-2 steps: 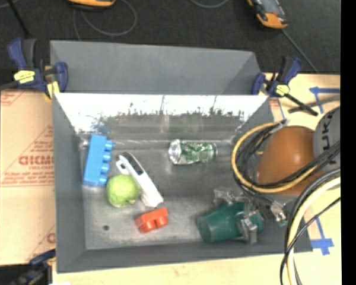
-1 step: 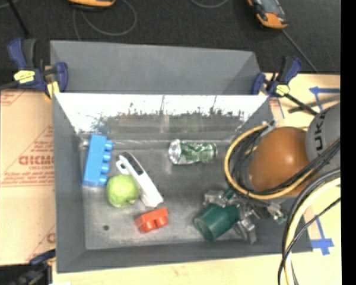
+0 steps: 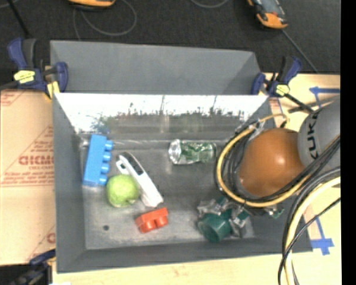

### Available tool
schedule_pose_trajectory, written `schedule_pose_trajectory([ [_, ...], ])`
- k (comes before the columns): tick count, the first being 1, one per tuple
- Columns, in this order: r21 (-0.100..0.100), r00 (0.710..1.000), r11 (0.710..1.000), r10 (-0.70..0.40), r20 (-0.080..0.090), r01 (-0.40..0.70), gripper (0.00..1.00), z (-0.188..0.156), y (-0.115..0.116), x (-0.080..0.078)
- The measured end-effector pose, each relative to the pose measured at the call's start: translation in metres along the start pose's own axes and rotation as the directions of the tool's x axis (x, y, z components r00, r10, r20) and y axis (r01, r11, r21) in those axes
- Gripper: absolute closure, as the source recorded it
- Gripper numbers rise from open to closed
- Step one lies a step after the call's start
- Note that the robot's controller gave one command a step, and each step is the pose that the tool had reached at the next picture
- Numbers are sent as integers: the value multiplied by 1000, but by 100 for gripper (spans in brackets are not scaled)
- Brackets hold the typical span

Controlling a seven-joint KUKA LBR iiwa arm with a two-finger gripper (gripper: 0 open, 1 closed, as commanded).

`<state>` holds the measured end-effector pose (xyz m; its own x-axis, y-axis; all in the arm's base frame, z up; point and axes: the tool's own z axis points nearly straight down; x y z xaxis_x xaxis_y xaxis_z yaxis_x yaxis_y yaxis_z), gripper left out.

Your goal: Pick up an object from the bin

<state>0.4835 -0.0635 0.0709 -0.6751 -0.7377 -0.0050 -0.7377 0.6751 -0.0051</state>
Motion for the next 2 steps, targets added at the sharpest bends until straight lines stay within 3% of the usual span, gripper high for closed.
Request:
schedule_pose_trajectory([
  [1,0,1000,1000,-1,0,1,100,0,0,0],
  [2,-10,1000,1000,16,-8,-16,100,-53,6,2],
])
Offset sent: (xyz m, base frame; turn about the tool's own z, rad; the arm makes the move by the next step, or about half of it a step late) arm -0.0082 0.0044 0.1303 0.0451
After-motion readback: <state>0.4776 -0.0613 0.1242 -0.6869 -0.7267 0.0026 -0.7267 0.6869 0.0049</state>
